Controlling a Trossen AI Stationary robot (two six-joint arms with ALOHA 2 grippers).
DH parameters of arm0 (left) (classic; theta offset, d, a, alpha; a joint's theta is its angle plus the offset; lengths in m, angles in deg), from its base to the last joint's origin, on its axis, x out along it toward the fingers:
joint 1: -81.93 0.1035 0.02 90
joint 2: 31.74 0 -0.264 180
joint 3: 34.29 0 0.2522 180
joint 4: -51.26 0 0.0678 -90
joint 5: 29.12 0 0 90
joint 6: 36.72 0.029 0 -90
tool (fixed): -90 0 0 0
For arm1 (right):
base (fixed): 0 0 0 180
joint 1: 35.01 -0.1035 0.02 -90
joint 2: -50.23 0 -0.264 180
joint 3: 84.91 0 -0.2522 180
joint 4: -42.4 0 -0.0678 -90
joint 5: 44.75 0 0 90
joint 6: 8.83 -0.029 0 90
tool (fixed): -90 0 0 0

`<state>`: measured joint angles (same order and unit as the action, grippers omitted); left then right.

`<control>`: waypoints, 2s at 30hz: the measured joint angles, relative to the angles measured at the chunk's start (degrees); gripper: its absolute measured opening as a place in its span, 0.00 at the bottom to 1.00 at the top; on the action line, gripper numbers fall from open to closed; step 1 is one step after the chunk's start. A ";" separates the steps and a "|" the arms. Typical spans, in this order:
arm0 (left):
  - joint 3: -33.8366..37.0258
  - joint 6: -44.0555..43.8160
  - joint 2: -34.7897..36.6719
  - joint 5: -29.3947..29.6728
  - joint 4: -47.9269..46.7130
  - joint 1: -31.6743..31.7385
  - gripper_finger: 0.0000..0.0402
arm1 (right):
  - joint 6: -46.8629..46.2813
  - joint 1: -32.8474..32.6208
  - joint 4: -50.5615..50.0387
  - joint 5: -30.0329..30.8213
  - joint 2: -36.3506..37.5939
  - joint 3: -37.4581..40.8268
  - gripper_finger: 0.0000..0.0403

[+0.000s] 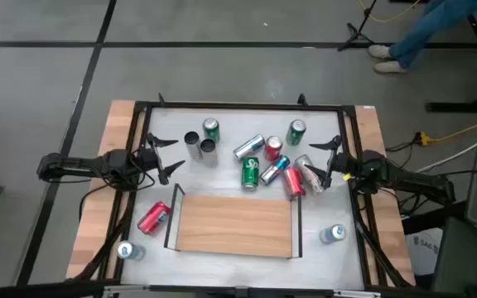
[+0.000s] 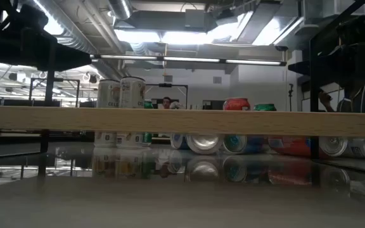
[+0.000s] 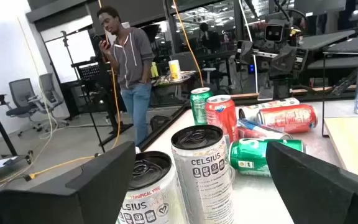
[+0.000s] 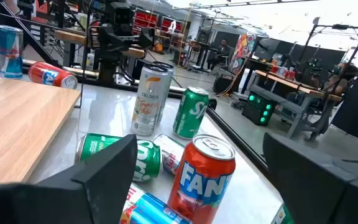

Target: Place canned beverage on shelf

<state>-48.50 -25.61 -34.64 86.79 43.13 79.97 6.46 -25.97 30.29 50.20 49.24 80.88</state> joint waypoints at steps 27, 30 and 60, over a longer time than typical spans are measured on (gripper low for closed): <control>0.02 0.00 0.00 0.00 0.00 0.02 0.88 | 0.01 -0.02 0.00 0.00 0.02 0.00 0.84; 0.02 0.00 0.00 0.00 0.00 0.00 0.88 | 0.00 -0.01 0.00 0.00 0.02 0.00 0.84; 0.02 0.00 0.00 0.00 0.04 0.00 0.88 | -0.01 -0.02 1.07 -2.94 0.02 0.09 0.84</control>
<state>-48.48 -25.61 -34.64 86.79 43.17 79.97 6.45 -25.99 31.36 47.26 49.26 80.97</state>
